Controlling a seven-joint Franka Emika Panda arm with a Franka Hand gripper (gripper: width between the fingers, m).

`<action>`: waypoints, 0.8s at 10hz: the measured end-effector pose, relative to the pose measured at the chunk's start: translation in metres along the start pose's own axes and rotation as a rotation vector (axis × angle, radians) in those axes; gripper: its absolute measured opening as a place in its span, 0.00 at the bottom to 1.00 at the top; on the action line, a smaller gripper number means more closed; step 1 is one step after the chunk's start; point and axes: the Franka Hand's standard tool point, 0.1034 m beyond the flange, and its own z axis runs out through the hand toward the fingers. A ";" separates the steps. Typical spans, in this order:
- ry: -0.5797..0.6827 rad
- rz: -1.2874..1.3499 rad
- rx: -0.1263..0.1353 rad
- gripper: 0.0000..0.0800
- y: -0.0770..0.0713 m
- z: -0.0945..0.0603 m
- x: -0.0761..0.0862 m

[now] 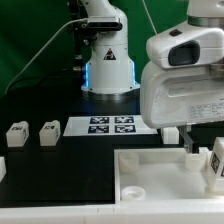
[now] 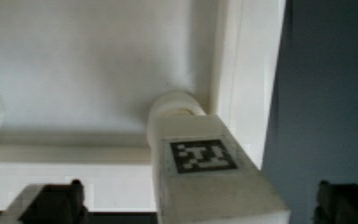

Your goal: Assemble one leg

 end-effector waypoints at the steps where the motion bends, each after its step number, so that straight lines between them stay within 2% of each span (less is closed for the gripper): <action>1: -0.002 0.001 -0.001 0.81 0.001 0.002 0.000; 5: -0.003 0.017 -0.002 0.77 -0.001 0.002 -0.001; 6: -0.003 0.017 -0.002 0.52 -0.001 0.002 -0.001; 7: -0.003 0.017 -0.003 0.52 -0.001 0.002 -0.001; 8: -0.003 0.019 -0.004 0.37 0.001 0.002 -0.001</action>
Offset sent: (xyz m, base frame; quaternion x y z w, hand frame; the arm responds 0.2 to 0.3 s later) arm 0.0000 0.0000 0.0000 0.0000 0.0000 0.0000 1.0000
